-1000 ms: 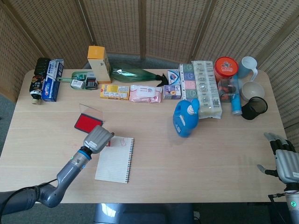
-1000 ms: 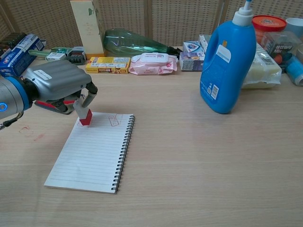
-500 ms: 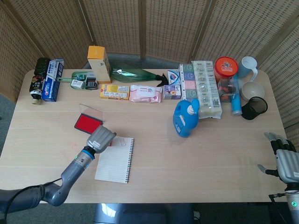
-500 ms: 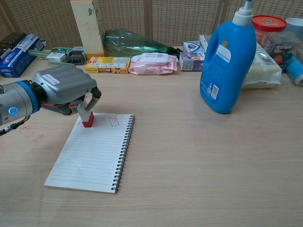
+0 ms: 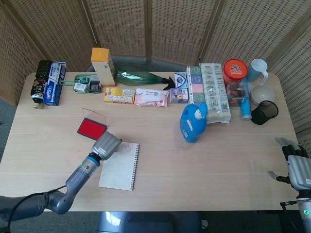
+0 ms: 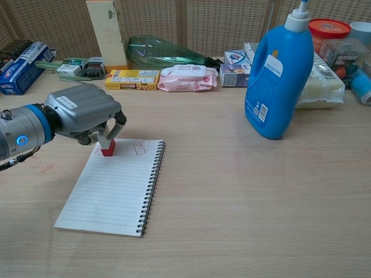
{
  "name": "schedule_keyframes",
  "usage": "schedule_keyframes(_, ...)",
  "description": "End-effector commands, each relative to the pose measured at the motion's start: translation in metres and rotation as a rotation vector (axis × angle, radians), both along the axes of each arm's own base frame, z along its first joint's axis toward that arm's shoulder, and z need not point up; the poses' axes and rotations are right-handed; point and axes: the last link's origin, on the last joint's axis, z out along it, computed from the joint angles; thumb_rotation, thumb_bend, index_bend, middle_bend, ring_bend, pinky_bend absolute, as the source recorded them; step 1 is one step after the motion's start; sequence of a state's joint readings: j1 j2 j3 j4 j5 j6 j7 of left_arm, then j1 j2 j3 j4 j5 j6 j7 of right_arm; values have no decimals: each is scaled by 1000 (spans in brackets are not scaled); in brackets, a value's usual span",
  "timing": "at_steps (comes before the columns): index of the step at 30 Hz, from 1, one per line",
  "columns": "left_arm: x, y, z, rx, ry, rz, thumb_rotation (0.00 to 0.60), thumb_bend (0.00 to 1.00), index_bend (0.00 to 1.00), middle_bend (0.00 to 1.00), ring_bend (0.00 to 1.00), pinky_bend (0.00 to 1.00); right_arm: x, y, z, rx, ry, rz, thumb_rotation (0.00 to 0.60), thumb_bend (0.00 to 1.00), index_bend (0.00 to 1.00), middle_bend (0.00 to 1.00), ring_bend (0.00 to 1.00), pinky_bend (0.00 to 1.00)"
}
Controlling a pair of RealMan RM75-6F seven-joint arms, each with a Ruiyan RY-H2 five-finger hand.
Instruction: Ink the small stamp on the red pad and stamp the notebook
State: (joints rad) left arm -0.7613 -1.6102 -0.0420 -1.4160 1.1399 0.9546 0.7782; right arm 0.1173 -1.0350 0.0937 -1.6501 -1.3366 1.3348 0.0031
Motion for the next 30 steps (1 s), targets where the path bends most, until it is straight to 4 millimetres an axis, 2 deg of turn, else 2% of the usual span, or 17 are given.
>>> schedule_keyframes(1,-1,0,-2,-3,1,4,600,384,633,1000,1000,1000,0,0,0,0,0,0,600,0,89,105,113,98)
schedule_keyframes(13,-4,1,-3,-3,-1,14,600,383,634,1000,1000,1000,0,1,-1,3,2,-1,600,0,89,105,113,98)
schedule_keyframes(19,0,0,4,7,-24,7,600,383,634,1000,1000,1000,0,1,-1,4,4,-1,598,0,89,105,113,98)
schedule_keyframes(23,7,0,18,34,-41,-18,600,384,634,1000,1000,1000,0,1,-2,7,6,-2,600,1,89,105,113,98)
schedule_keyframes(26,19,4,48,100,-58,-61,600,383,633,1000,1000,1000,1,1,-4,12,10,3,600,1,89,105,113,98)
schedule_keyframes(30,24,5,68,128,-65,-62,600,384,634,1000,1000,1000,2,1,-5,14,12,4,600,1,89,105,113,98)
